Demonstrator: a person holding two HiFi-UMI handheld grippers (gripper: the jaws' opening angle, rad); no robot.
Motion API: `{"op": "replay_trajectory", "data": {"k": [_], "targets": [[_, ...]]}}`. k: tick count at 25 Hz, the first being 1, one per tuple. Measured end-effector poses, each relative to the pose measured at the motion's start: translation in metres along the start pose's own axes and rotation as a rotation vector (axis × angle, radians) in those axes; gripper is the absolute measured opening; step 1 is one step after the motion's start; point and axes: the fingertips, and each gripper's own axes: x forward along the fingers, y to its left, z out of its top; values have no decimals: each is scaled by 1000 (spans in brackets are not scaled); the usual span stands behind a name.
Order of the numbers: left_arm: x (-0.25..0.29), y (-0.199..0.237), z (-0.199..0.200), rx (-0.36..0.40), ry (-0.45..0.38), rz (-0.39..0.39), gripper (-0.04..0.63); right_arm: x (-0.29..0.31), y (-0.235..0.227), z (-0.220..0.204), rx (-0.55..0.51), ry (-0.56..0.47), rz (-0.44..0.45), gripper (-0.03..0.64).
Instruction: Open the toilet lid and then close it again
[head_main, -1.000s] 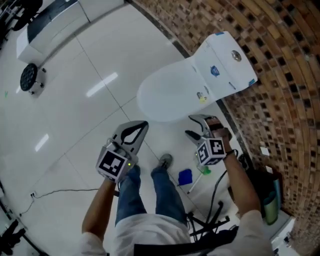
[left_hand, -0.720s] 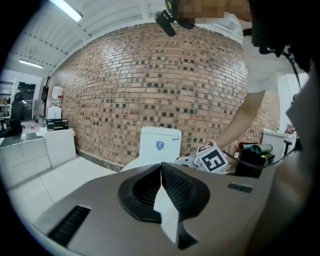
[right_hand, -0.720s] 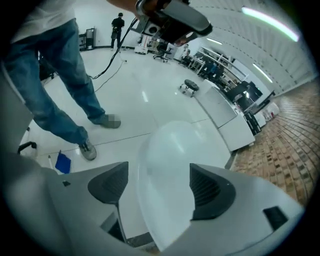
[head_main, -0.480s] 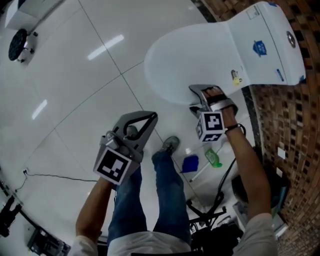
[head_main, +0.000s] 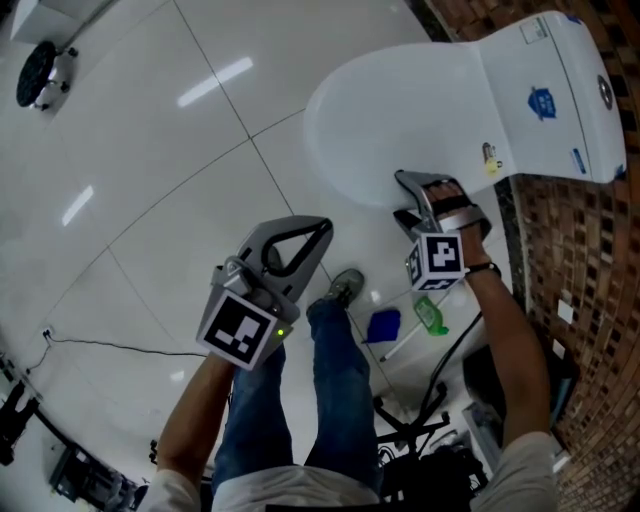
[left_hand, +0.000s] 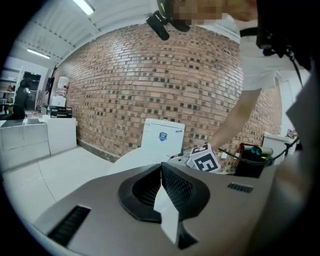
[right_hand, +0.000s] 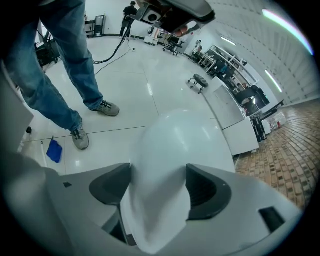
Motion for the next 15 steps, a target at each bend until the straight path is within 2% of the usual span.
{"op": "replay_trajectory", "data": {"k": [6, 10, 12, 15], "targets": [[-8, 8, 9, 23, -1, 17, -5, -14, 1, 6, 104, -36, -6, 277], [-15, 13, 20, 53, 0, 31, -5, -46, -16, 8, 203, -103, -29, 250], [-17, 14, 27, 59, -3, 38, -5, -69, -26, 6, 276, -154, -49, 232], [-16, 13, 40, 60, -16, 40, -5, -108, -42, -4, 442, -224, -100, 191]]}}
